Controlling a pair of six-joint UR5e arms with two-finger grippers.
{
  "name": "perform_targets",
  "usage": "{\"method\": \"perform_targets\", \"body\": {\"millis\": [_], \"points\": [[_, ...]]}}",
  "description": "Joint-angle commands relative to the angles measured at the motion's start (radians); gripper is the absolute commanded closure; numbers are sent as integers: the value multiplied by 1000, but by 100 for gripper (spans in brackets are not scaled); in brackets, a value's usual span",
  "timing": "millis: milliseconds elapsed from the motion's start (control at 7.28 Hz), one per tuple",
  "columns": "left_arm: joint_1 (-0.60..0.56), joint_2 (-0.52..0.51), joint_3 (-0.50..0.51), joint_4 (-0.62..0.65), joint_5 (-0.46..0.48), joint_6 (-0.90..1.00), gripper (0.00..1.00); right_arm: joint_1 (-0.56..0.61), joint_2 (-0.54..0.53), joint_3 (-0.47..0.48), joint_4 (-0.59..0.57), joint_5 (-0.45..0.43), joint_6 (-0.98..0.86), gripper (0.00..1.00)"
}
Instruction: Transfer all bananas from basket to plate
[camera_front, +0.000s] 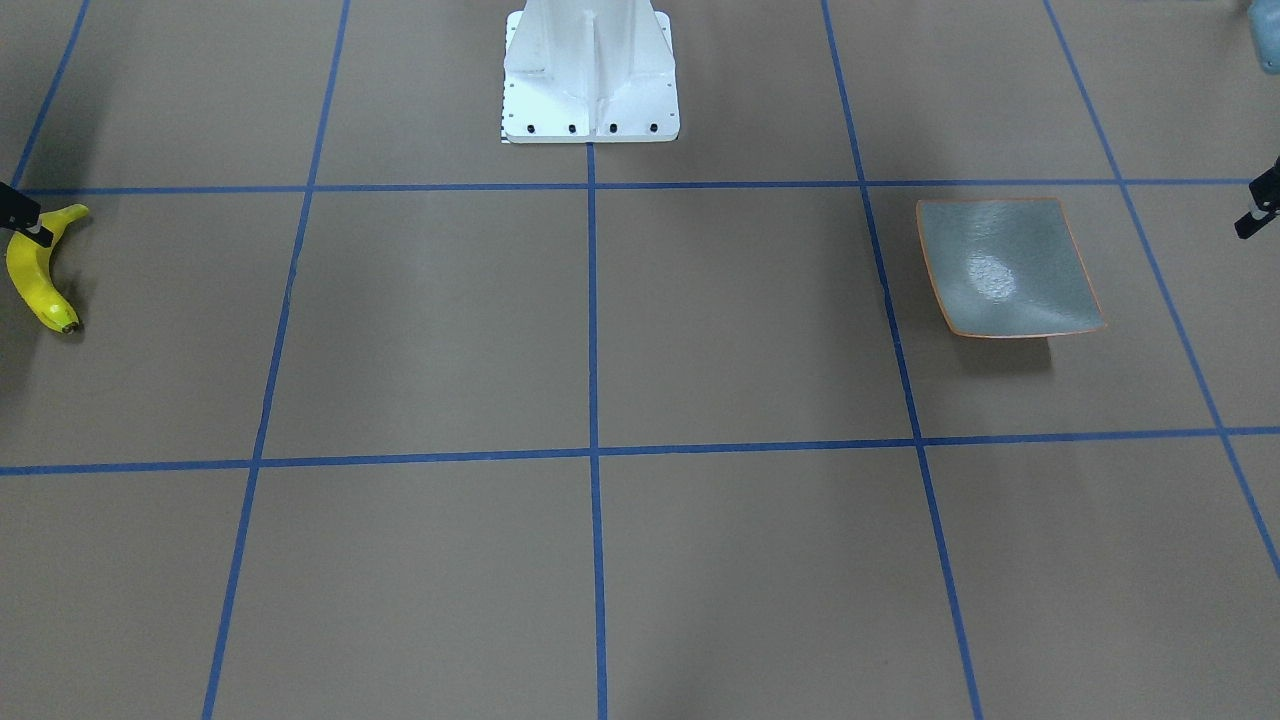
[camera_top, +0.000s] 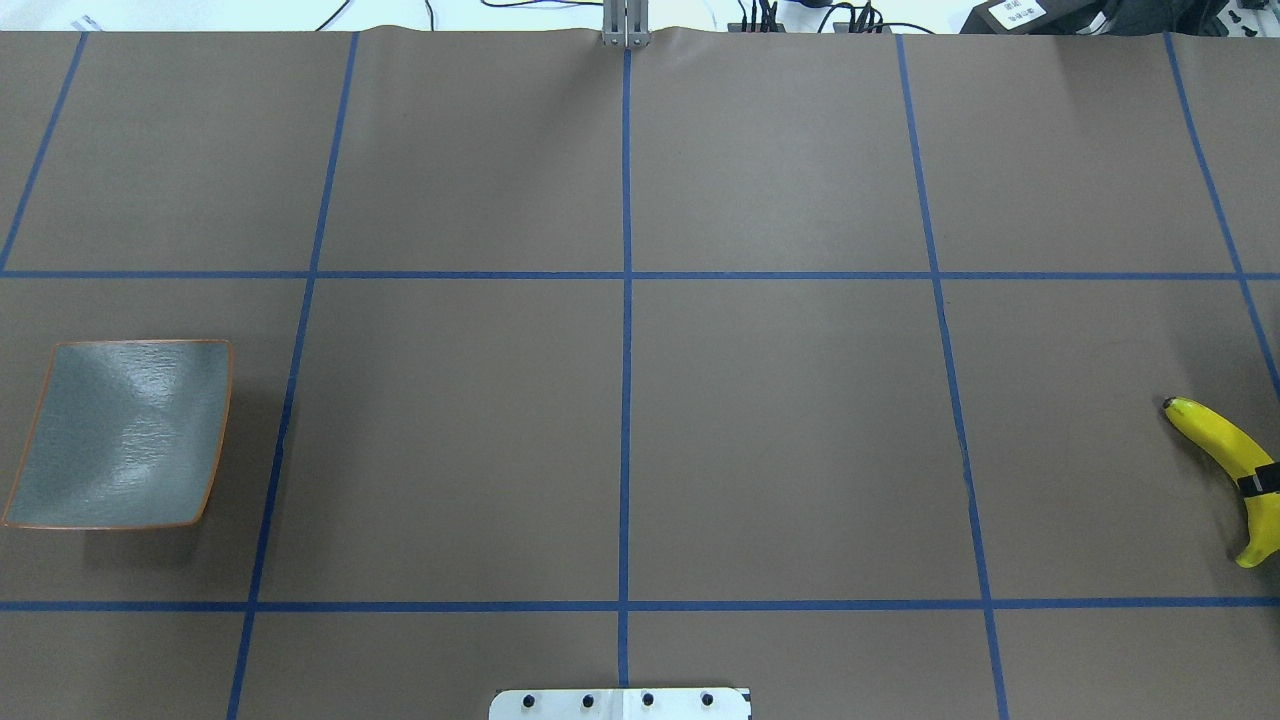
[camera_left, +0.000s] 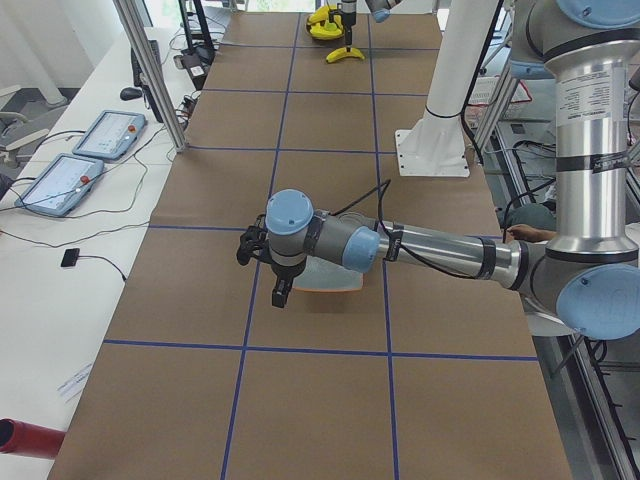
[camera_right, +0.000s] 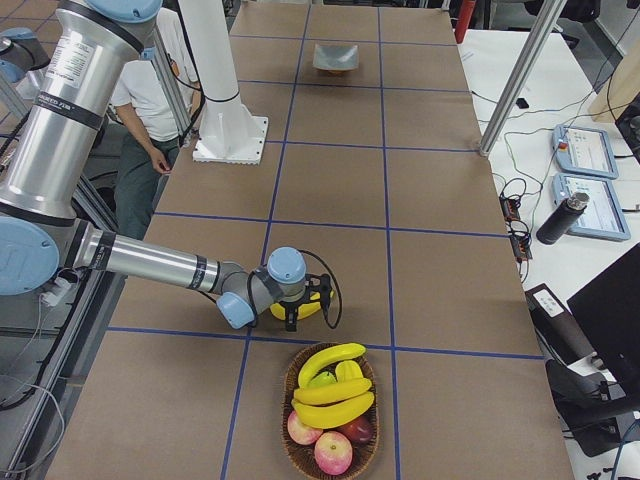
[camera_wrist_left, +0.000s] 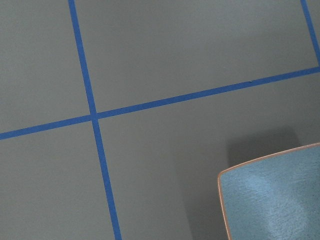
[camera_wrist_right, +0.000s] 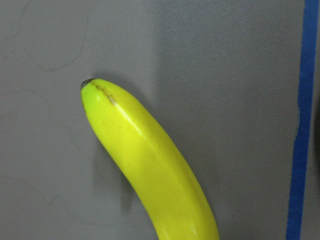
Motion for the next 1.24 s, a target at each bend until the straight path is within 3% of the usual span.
{"method": "perform_targets", "body": {"millis": [0, 137, 275, 412, 550, 825, 962, 1099], "points": [[0, 0, -1, 0, -2, -2, 0, -18, -8, -14, 0, -31, 0, 16], [0, 0, -1, -2, -2, -2, 0, -21, -5, -16, 0, -30, 3, 29], [0, 0, -1, 0, -3, -2, 0, -23, -5, -17, 0, -30, 7, 59], [0, 0, 0, 0, -3, -2, 0, -23, -3, -17, 0, -30, -1, 100], [0, -1, -3, -2, -5, -2, 0, -21, -3, -8, 6, -21, -4, 100], [2, -11, -15, -5, -16, -6, 0, -20, 3, 102, -3, 25, 16, 100], [6, -52, -14, -40, -81, -58, 0, -23, 56, 134, -5, 29, 115, 100], [21, -130, -12, -40, -121, -245, 0, -45, 142, 136, -6, 44, 211, 100]]}}
